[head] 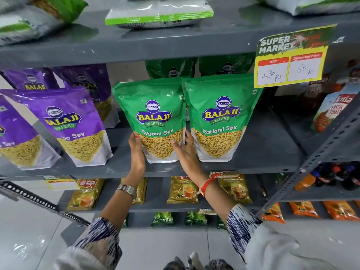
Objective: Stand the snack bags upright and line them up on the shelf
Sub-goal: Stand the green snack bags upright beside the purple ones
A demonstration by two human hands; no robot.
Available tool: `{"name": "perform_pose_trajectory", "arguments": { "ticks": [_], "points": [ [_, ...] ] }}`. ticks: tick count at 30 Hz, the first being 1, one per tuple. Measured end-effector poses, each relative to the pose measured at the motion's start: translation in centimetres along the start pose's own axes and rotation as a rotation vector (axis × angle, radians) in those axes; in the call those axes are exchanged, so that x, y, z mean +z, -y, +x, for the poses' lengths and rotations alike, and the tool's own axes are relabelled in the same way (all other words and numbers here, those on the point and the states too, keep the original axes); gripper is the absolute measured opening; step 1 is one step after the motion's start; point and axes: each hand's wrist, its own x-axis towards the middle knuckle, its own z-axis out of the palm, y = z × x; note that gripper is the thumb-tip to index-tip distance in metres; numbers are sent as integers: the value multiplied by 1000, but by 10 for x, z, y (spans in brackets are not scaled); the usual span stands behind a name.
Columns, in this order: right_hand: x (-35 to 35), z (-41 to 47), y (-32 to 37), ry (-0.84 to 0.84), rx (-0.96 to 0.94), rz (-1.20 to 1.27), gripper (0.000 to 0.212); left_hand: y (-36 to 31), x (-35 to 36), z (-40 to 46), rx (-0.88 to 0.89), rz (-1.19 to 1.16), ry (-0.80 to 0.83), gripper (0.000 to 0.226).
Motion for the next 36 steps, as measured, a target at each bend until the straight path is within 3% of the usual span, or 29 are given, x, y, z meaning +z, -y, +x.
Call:
{"name": "perform_pose_trajectory", "arguments": {
  "ticks": [3, 6, 8, 10, 12, 15, 19, 22, 25, 30, 33, 36],
  "points": [
    [-12, -16, -9, -139, -12, 33, 60, -2, 5, -14, 56, 42, -110, 48],
    [-40, -34, -21, -519, -127, 79, 30, -5, 16, -46, 278, 113, -305, 37],
    [-66, -34, -30, -752, -176, 66, 27, 0, 31, -67, 343, 151, -211, 30],
    [-90, -26, -37, -847, -134, 124, 36, 7, 49, -83, 288, 181, 40, 31],
    [-107, -16, -39, -805, -29, 153, 50, 16, 68, -90, 195, 225, 271, 41],
    [-119, -4, -35, -593, 43, 230, 62, 20, 91, -87, 3, 209, 445, 62],
    [-122, 6, -34, -398, 14, 232, 45, 18, 108, -71, -145, 111, 439, 104],
    [-124, 11, -34, -400, -3, 260, 47, 21, 112, -65, -146, 87, 437, 99],
    [-126, 15, -34, -408, -5, 288, 51, 20, 114, -64, -137, 91, 449, 109],
    [-127, 9, -39, -470, -9, 304, 49, 24, 113, -66, -95, 111, 443, 94],
    [-121, -4, -40, -674, -20, 296, 56, 29, 102, -81, -33, 166, 411, 70],
    [-102, -24, -48, -782, -74, 264, 42, 35, 74, -93, 44, 174, 303, 49]
  ]
}}
